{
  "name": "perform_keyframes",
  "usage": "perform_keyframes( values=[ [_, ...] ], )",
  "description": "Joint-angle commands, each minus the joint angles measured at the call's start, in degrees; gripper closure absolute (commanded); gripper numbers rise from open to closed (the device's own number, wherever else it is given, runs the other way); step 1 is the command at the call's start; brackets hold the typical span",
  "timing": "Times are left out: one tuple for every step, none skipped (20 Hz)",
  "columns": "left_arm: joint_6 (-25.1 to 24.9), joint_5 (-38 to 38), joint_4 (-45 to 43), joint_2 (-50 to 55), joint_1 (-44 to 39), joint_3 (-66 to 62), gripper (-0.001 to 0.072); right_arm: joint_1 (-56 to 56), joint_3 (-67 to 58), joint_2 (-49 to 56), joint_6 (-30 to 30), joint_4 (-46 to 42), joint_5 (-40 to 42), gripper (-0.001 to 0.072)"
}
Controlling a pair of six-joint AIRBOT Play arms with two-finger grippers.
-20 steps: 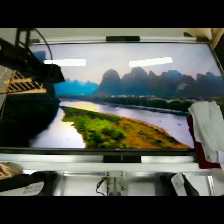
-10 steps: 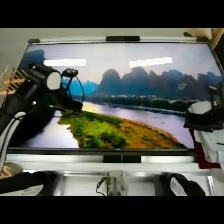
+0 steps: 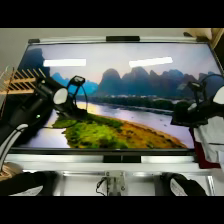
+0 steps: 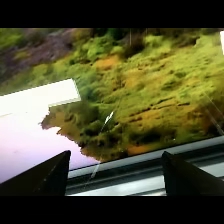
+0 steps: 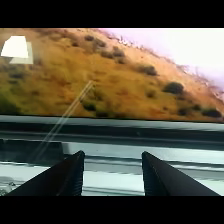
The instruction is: Fold the shirts.
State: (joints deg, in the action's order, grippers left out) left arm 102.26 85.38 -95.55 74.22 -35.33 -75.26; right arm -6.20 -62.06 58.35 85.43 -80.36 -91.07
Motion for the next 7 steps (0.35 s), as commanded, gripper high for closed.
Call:
perform_keyframes(
  values=[
    [-2.4, -1.7, -0.5, -4.0, -0.6, 6.3, -0.0013, 0.3, 0.0, 0.0, 0.0, 0.6, 0.0, 0.0216],
    [-2.6, -2.1, -0.9, -4.9, -0.5, 7.5, -0.0013, 0.3, 0.0, 0.0, 0.0, 0.6, 0.0, 0.0216],
    [-2.6, -2.8, -0.9, -5.7, -0.2, 8.5, -0.0013, 0.3, 0.0, 0.0, 0.0, 0.6, 0.0, 0.0216],
    [-2.6, -3.3, -0.9, -6.2, 0.2, 9.0, -0.0013, 0.3, 0.0, 0.0, 0.0, 0.6, 0.0, 0.0216],
    [-2.6, -3.8, -0.9, -6.3, 0.7, 9.2, -0.0013, 0.3, 0.0, 0.0, 0.0, 0.6, 0.0, 0.0216],
    [-2.6, -4.3, -0.9, -6.2, 1.2, 9.2, -0.0013, 0.3, 0.0, 0.0, 0.0, 0.6, 0.0, 0.0216],
    [-2.6, -4.9, -0.9, -6.2, 1.7, 9.2, -0.0013, 0.3, 0.0, 0.0, 0.0, 0.6, 0.0, 0.0216]
  ],
)
